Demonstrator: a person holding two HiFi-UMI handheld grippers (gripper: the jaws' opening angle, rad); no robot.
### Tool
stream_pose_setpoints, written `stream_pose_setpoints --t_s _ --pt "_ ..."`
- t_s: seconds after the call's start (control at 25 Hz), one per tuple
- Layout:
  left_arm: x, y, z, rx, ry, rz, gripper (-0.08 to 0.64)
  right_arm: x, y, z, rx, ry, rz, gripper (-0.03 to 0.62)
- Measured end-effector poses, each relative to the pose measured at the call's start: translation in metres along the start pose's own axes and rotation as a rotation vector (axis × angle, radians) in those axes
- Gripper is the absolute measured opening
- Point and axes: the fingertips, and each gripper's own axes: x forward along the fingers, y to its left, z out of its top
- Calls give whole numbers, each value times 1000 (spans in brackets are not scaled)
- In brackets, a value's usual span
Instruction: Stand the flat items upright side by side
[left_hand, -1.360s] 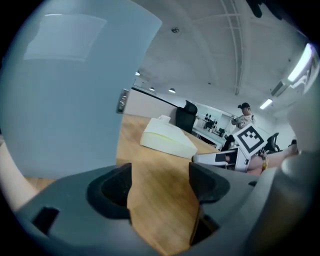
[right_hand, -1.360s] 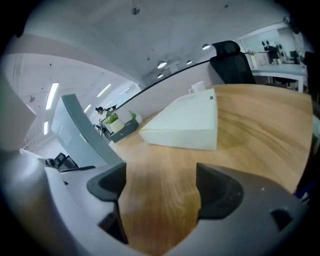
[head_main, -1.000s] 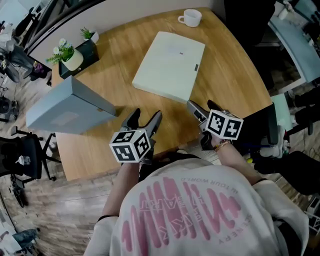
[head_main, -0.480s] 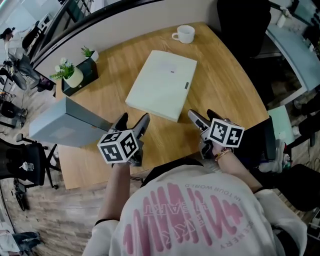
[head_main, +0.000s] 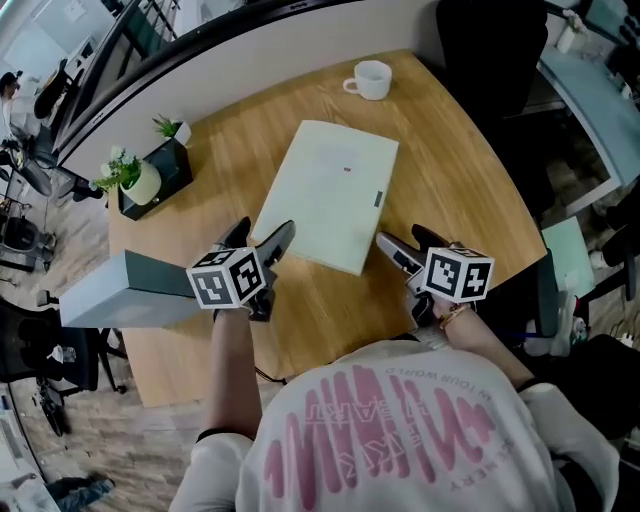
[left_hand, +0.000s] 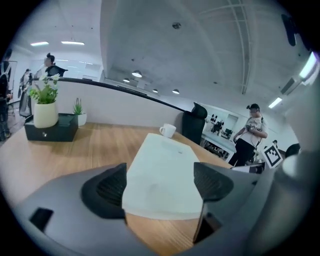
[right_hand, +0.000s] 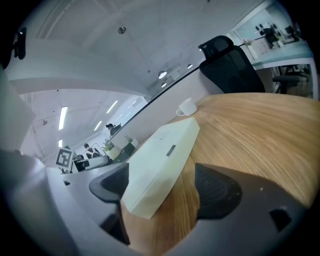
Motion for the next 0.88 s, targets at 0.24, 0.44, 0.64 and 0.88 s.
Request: stream_pose_setpoints --t_s 0.24,0.44,0.64,0.88 --pt "51 25 28 94 47 17 430 30 -16 14 57 63 -38 407" --pt "101 42 21 163 241 -67 430 61 -22 21 118 88 -16 408" --pt "126 41 6 96 321 -149 428 89 -18 21 154 117 24 408" --pt "127 31 -4 -47 344 -245 371 102 -18 14 105 164 -23 413"
